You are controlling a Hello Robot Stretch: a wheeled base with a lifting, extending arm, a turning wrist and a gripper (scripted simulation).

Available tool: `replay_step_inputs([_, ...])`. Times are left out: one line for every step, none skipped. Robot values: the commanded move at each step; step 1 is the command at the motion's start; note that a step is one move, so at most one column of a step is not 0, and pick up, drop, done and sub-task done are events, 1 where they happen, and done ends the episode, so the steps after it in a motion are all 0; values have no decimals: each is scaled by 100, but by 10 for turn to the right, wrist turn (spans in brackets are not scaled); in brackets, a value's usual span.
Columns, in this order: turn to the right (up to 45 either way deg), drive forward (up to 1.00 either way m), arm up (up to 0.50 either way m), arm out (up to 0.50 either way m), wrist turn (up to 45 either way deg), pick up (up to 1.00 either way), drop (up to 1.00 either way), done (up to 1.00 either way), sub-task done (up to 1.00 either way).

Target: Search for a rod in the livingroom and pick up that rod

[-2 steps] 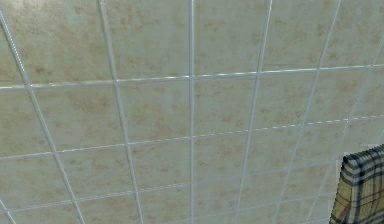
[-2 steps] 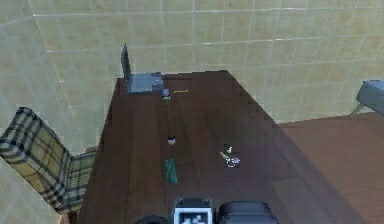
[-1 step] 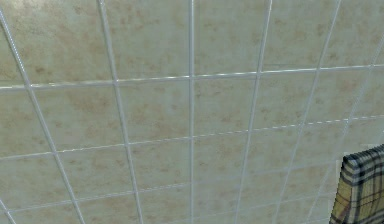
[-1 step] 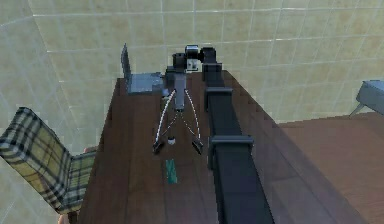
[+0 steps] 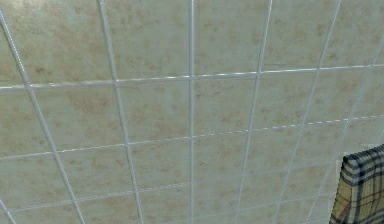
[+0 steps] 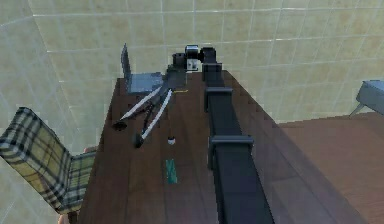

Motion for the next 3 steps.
replay_step_inputs([0,0,0,0,450,0,0,0,0])
replay_step_inputs([0,0,0,0,450,0,0,0,0])
replay_step_inputs([0,0,0,0,240,0,0,0,0])
